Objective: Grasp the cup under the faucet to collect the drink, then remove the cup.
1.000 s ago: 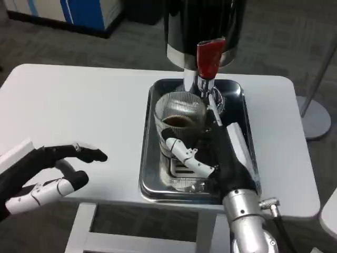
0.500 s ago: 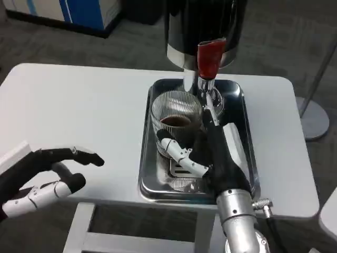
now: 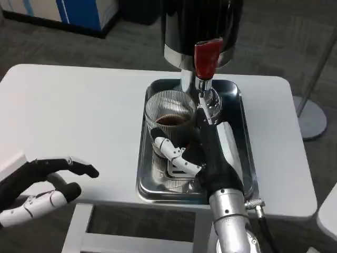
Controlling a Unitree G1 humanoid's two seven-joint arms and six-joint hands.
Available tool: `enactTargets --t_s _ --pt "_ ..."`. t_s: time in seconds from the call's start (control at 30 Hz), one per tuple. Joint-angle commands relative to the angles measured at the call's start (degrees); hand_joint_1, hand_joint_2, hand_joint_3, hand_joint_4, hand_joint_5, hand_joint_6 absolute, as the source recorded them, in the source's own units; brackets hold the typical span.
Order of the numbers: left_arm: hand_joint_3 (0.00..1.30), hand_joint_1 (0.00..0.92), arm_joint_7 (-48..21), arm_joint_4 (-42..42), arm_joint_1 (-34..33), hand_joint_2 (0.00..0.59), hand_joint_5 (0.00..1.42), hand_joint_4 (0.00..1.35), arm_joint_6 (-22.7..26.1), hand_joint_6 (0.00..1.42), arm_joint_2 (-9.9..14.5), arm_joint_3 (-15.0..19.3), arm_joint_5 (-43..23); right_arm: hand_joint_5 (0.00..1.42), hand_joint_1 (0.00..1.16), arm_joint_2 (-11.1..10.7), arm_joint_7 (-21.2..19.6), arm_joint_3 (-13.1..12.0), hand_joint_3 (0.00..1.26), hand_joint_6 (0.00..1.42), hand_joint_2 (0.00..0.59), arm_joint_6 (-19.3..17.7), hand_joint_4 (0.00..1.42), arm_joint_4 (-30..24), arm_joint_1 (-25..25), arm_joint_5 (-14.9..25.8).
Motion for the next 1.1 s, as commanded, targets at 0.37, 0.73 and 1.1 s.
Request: enactTargets --t_s 0.37,0.73,1.1 --pt "0.44 0.0 -0.62 0.46 1.06 0.163 0.27 0.31 -0.96 0.55 1.4 0.61 0.18 0.28 0.63 1.34 -5.36 1.49 0.15 0.39 0.266 -0.41 0.25 1.86 1.12 -2.74" --pt "0.44 0.0 -0.6 1.26 1.16 0.18 0.27 0.32 -1.12 0.53 1.34 0.41 0.55 0.34 0.61 1.49 -9.95 1.58 0.21 0.45 0.275 -1.38 0.31 2.7 1.6 -3.93" --pt "0.44 0.0 -0.72 2.96 0.27 0.19 0.27 0.32 -1.66 0.53 1.22 0.06 0.7 0.46 0.61 1.67 -13.61 1.33 0.29 0.63 0.275 -3.01 0.41 4.21 1.18 -4.51"
